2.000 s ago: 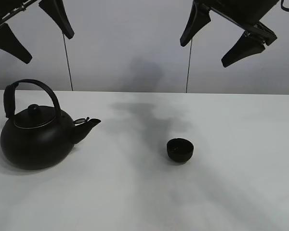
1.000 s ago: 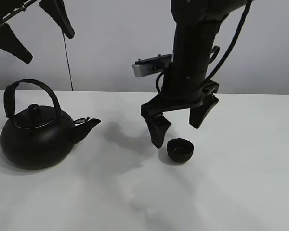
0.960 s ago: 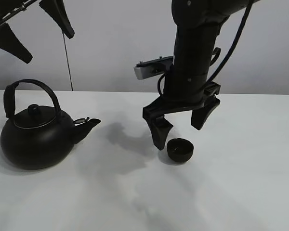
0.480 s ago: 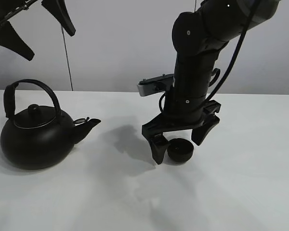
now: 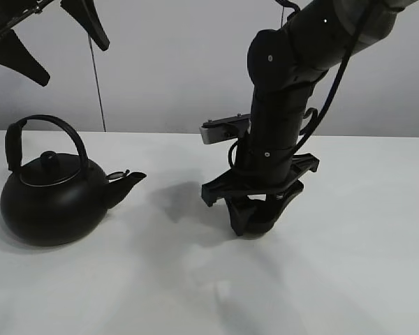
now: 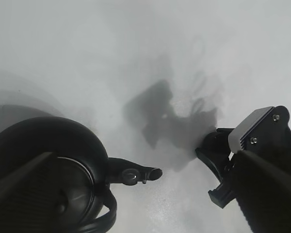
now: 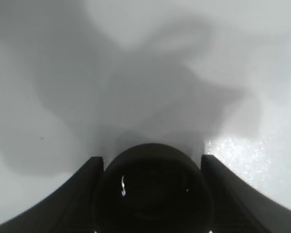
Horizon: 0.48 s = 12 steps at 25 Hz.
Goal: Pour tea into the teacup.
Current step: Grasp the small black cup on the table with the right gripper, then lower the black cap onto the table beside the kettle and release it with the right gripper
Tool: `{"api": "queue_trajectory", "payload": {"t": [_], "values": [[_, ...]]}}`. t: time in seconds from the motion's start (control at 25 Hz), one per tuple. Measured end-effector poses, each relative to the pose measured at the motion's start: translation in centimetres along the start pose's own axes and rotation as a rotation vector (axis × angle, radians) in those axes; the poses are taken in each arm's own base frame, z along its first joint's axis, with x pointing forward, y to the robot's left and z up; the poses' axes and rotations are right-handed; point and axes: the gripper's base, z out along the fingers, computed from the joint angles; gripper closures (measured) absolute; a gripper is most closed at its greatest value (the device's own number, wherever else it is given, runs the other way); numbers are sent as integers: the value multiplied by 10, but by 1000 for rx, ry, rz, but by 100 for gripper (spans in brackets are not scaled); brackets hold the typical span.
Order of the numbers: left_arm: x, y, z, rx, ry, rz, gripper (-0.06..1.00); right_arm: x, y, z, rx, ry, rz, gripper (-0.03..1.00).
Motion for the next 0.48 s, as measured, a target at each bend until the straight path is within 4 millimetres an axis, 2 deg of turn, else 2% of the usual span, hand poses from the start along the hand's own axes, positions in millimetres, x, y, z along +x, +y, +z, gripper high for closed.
{"api": "queue_trajectory", "payload": {"t": [0.12,0.24,0.48], "values": [[0,0,0,0,0,0,25,-7,8,-11,-35,-48,22,58],[0,0,0,0,-1,0,25,-18,26,-20,-57,-92,-3,58],[0,0,0,0,-4,0,25,-35,63,-13,-73,-106,-83,58]]}}
